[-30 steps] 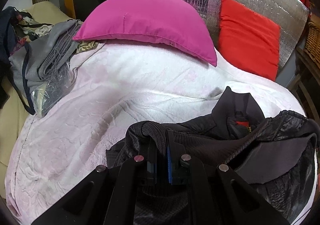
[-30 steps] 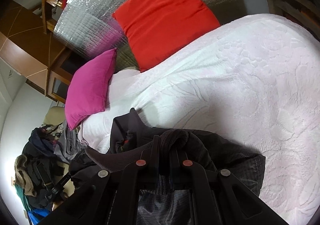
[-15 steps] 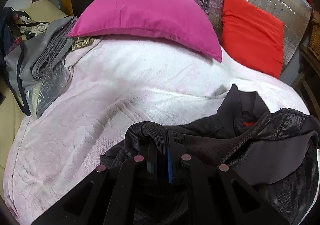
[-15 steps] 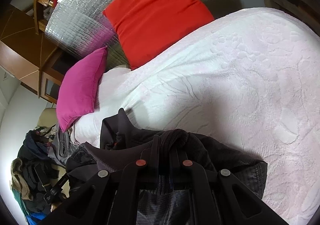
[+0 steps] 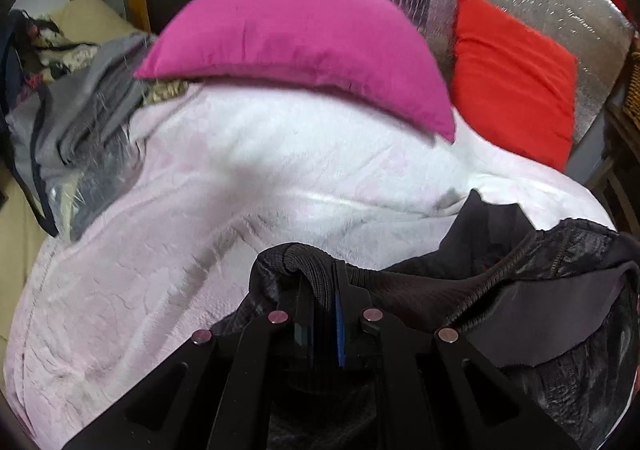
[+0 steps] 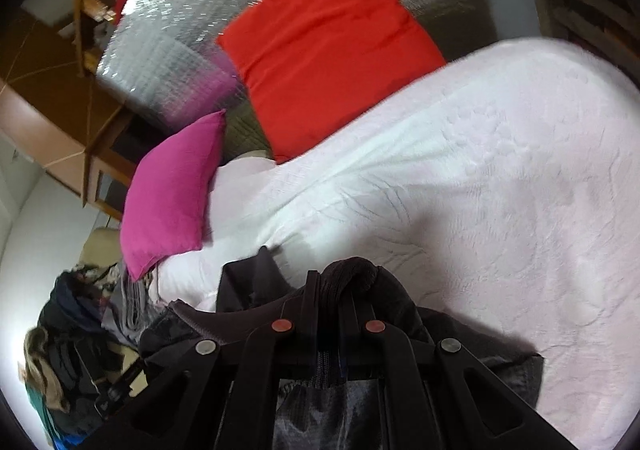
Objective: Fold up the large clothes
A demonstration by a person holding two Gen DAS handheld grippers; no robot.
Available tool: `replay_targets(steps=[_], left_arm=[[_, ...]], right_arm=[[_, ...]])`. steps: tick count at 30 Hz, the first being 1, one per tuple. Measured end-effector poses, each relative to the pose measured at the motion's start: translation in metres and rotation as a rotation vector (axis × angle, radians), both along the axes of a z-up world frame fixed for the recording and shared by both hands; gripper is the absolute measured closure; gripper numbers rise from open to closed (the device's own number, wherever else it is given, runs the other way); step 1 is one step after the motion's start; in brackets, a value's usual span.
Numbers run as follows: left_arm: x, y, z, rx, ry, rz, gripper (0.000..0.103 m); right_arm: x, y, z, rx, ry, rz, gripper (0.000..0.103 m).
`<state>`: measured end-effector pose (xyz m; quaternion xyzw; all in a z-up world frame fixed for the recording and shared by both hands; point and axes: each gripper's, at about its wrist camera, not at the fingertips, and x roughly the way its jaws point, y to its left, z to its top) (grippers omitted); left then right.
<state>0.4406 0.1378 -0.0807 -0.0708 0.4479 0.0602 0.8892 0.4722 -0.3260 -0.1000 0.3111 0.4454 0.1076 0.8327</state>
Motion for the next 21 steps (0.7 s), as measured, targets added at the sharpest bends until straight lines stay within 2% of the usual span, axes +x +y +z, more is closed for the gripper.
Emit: replay_targets(steps=[2,5,6,8,9,10,11,12,14,15,18,20,21], left_arm=[[0.006,0.003,-0.008,-0.026,0.007,0.006,0.091],[0.012,0.008,-0.014,-0.066,0.032,0.006,0.089],[0.012,0.009,-0.014,-0.085,0.033,0.005,0.088],[0.009,0.014,-0.01,-0.128,0.022,0.005,0.083],[0.007,0.016,-0.007,-0.153,0.008,0.006,0.074],[0.005,0.018,-0.004,-0.158,-0.006,0.01,0.063],[-0.001,0.022,0.004,-0.127,-0.047,0.045,0.035],[-0.006,0.024,0.01,-0.102,-0.09,0.068,0.021],[-0.02,0.033,0.027,-0.065,-0.193,0.093,0.02],[-0.023,0.036,0.03,-0.057,-0.2,0.09,0.02],[-0.028,0.041,0.029,-0.048,-0.17,0.021,0.02],[-0.03,0.034,0.02,0.037,-0.148,-0.038,0.02],[-0.03,0.031,0.016,0.072,-0.142,-0.064,0.02]], right_arm=[[0.004,0.0,-0.01,0.009,0.011,-0.008,0.093],[0.007,-0.008,-0.023,0.083,0.04,-0.035,0.092],[0.007,-0.01,-0.024,0.1,0.034,-0.036,0.084],[0.004,-0.013,-0.022,0.129,0.012,-0.045,0.051],[0.001,-0.017,-0.019,0.148,-0.007,-0.066,0.01],[-0.002,-0.02,-0.016,0.158,-0.029,-0.083,0.004],[-0.007,-0.024,-0.008,0.173,-0.073,-0.085,0.004],[-0.009,-0.024,-0.004,0.174,-0.087,-0.078,0.004],[-0.015,-0.026,0.008,0.139,-0.108,-0.057,0.004],[-0.019,-0.025,0.014,0.103,-0.117,-0.039,0.004],[-0.025,-0.012,0.022,-0.055,-0.123,0.047,0.005],[-0.026,-0.002,0.02,-0.146,-0.106,0.096,0.006],[-0.025,0.005,0.018,-0.191,-0.107,0.127,0.01]])
